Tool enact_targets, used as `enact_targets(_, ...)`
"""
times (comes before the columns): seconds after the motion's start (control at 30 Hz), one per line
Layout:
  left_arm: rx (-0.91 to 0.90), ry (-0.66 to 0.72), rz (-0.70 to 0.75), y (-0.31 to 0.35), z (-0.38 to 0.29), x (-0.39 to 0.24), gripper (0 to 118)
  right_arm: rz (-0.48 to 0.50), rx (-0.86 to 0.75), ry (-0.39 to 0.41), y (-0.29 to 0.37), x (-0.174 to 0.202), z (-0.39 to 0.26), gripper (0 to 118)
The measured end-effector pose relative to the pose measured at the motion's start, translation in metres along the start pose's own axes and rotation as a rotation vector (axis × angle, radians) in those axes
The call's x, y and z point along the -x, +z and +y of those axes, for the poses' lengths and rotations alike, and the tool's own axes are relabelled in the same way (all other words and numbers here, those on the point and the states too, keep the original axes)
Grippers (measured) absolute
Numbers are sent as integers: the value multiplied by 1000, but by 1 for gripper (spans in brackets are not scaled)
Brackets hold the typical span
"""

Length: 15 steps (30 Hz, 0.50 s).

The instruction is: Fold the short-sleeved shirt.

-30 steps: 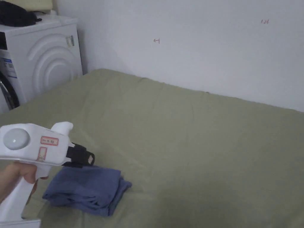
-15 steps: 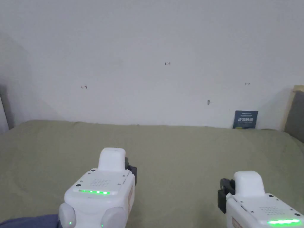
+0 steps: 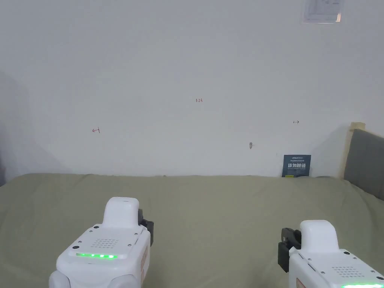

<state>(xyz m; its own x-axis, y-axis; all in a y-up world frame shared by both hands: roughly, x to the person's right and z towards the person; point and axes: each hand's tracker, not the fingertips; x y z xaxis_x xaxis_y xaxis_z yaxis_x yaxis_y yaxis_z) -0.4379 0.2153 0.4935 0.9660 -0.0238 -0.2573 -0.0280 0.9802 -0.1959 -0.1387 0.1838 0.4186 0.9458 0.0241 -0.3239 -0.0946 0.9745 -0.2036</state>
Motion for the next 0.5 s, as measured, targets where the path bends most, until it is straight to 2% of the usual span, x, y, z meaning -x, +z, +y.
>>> enact_targets(0.1,-5,5,9,1,0,0,0,-10,-10,19,1,-1,1,1)
enact_targets(0.13,-6,9,13,1,0,2,6,-11,-15,16,2,-2,2,7)
enact_targets(0.17,-6,14,17,1,1,3,48,-13,-20,13,2,-3,4,38)
enact_targets(0.2,-10,12,33,1,2,3,101,-14,-26,8,2,-4,5,79)
enact_targets(0.23,-13,11,49,1,2,3,118,-19,-29,6,1,-5,6,115)
enact_targets(0.27,8,13,77,-3,2,5,118,-26,-18,7,-2,-6,8,118)
enact_targets(0.3,80,123,192,6,-9,11,118,-20,3,5,-5,-8,8,118)
enact_targets(0.33,-26,30,40,5,1,8,118,2,-32,-16,3,-9,9,118)
enact_targets(0.37,27,28,92,7,0,10,118,-8,-30,-10,6,-12,10,118)
enact_targets(0.5,5,9,88,5,2,20,118,-23,-28,2,2,-14,7,118)
